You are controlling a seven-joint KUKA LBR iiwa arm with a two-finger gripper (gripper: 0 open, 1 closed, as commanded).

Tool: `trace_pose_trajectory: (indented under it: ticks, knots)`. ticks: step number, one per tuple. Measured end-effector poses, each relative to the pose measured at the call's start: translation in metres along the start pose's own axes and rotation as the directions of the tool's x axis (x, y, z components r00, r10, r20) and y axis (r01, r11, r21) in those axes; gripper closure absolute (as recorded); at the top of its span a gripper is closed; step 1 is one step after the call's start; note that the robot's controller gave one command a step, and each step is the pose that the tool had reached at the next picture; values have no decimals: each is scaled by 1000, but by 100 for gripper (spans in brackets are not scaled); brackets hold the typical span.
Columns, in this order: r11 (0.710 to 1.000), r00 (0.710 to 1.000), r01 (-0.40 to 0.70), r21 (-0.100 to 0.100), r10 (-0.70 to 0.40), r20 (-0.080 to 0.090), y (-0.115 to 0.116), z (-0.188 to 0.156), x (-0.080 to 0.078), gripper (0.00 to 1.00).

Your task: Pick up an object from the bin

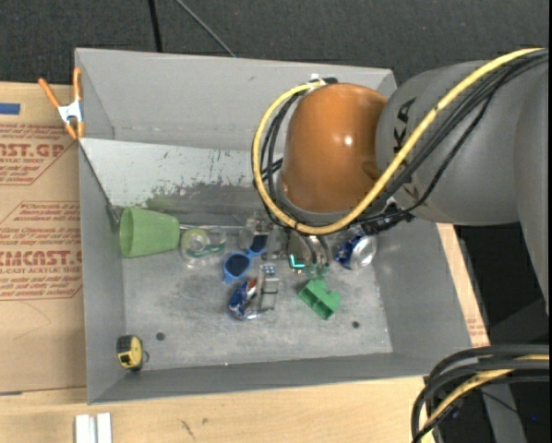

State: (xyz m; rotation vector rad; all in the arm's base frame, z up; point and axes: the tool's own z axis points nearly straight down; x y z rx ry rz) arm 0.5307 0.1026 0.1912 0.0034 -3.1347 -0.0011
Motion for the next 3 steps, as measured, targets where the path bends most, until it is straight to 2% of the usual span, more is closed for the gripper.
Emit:
trace_pose_trajectory:
  ticks: [1,2,3]
  knots:
    - [1000,1000,-6,0,6,4,-30,124,-23,0]
    - [1000,1000,-5,-2,5,14,-29,116,-26,100]
    - [1000,1000,10,-1,-10,19,-18,-24,-41,100]
